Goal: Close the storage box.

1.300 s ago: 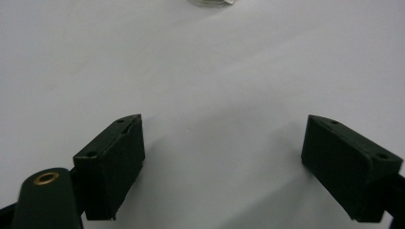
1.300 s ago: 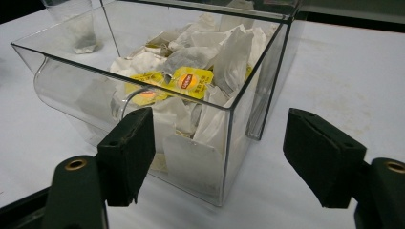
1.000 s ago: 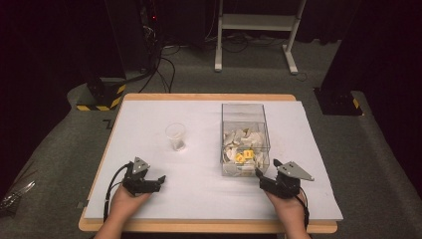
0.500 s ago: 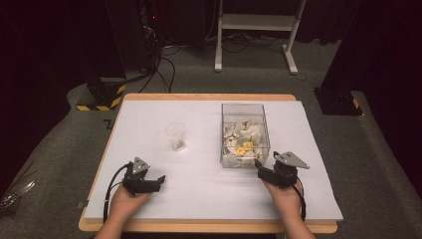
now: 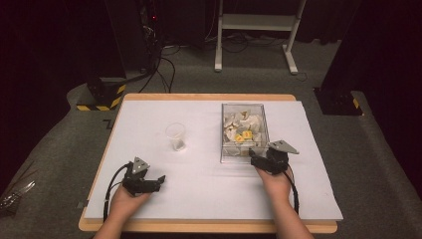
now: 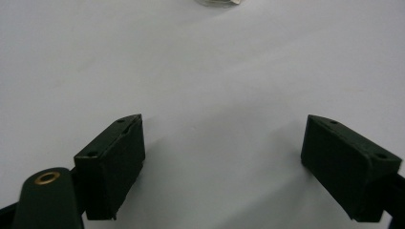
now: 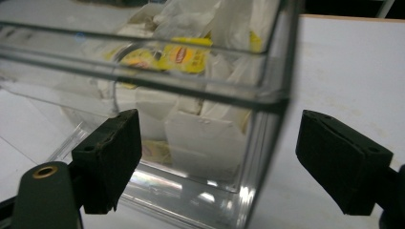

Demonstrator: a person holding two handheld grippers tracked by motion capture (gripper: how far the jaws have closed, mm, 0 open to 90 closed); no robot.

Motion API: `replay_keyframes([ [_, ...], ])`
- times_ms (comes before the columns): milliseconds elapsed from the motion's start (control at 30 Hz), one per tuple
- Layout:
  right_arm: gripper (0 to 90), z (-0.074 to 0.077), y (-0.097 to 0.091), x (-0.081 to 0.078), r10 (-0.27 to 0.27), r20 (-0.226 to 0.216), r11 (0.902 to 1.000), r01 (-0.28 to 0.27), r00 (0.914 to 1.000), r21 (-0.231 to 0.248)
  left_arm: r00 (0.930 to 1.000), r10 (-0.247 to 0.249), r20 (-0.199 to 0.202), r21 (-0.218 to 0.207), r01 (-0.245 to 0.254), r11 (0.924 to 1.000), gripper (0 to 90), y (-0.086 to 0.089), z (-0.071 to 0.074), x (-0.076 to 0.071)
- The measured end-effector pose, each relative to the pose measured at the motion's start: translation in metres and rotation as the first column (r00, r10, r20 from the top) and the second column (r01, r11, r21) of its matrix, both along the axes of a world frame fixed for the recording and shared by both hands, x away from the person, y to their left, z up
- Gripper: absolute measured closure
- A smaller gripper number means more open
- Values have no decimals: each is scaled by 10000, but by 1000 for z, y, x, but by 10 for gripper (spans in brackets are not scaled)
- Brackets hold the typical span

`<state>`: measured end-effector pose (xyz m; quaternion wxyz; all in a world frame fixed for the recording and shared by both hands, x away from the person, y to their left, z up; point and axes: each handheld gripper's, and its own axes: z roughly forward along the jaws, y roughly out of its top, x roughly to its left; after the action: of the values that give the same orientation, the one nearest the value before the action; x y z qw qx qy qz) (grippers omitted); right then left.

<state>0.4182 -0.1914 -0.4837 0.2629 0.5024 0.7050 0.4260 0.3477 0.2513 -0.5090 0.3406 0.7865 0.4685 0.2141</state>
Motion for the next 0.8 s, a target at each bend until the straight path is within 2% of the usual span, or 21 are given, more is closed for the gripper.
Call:
replay_keyframes([
  [67, 219, -2, 2, -3, -93, -80, 9999, 93, 9999, 41, 10000, -1, 7, 3, 1, 10000, 155, 0, 0, 0],
  [233, 237, -3, -5, -16, -79, -316, 9999, 82, 9995, 110, 10000, -7, 15, -4, 7, 10000, 158, 0, 0, 0],
  [300, 241, -3, -12, -25, -25, -305, 10000, 22, 9995, -84, 10000, -31, 32, 25, 31, 10000, 161, 0, 0, 0],
  [400, 240, -4, -21, -37, 171, -543, 9989, -194, 9984, -425, 10000, -57, 32, -6, 57, 10000, 167, 0, 0, -1],
  [600, 229, -12, -37, -63, 420, -952, 9909, -537, 9946, -1232, 10000, -84, 34, -14, 84, 10000, 176, 0, 0, -1],
  [667, 229, -17, -39, -68, 472, -1191, 9897, -625, 9918, -1286, 9999, -108, 37, 23, 108, 9999, 176, 0, 0, -1],
  [733, 246, -17, -37, -71, 515, -908, 9873, -644, 9945, -1453, 9999, -107, 36, 22, 107, 9999, 177, 0, 0, -1],
  [800, 248, -18, -35, -71, 623, -1050, 9849, -781, 9925, -1542, 10000, -76, 44, -20, 76, 10000, 177, 0, 0, -1],
])
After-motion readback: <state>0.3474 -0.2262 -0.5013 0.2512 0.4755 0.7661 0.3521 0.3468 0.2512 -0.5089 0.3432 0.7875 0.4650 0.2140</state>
